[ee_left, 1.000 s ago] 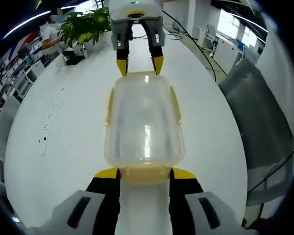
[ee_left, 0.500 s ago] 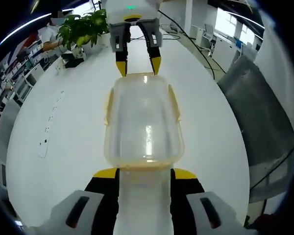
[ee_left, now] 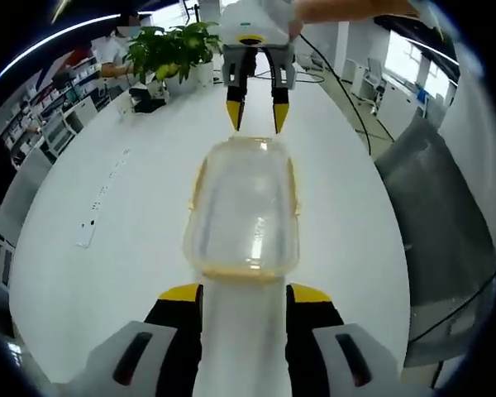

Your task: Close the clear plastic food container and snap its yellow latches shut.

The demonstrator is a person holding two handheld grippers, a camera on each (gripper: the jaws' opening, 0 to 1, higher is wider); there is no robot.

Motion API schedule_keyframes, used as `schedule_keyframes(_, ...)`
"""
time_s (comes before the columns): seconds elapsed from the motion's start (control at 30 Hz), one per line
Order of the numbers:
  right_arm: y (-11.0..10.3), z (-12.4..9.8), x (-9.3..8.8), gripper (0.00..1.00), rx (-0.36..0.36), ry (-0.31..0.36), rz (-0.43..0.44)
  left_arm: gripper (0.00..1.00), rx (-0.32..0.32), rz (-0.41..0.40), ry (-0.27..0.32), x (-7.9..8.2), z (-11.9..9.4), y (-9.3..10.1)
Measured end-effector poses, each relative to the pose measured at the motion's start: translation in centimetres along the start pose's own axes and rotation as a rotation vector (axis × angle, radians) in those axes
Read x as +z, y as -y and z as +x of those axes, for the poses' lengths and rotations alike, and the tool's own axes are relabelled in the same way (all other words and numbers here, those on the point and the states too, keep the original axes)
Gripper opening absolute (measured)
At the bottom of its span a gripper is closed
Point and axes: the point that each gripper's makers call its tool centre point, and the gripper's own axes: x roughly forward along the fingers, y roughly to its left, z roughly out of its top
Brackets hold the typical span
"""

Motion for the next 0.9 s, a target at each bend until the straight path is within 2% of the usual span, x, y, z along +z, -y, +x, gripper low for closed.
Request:
schedule_keyframes(0.07, 0.0, -0.4, 0.4, 0.32, -0.014, 0.021, 0.019, 0.32, 0.011, -0.022, 0.020, 0.5, -0.3, 0.2)
schedule_keyframes(0.23, 0.2, -0.9, 1.5, 0.27, -0.045, 0.072, 0.074, 0.31, 0.039, -0.050, 0.027, 1.0, -0.4, 0.6)
schedule_keyframes(0.47, 0.0, -0.9, 2.3, 0.28, -0.062, 0.112, 0.108, 0.28, 0.112, -0.117, 0.044, 1.1, -0.7, 0.3)
schedule_keyframes(0.67, -0.2, -0.5, 2.1, 0.28, -0.069, 0.153, 0.220, 0.27, 0.197, -0.276, 0.059, 0.4, -0.8, -0.6)
schedule_keyframes(0.83, -0.3, -0.2, 2.4, 0.28, -0.069, 0.242, 0.377, 0.26, 0.235, -0.344, 0.055, -0.4, -0.5, -0.5)
schedule_keyframes(0.9, 0.0, -0.1, 2.2, 0.27, -0.081, 0.274, 0.445, 0.26, 0.253, -0.389, 0.076, -0.3, -0.4, -0.7)
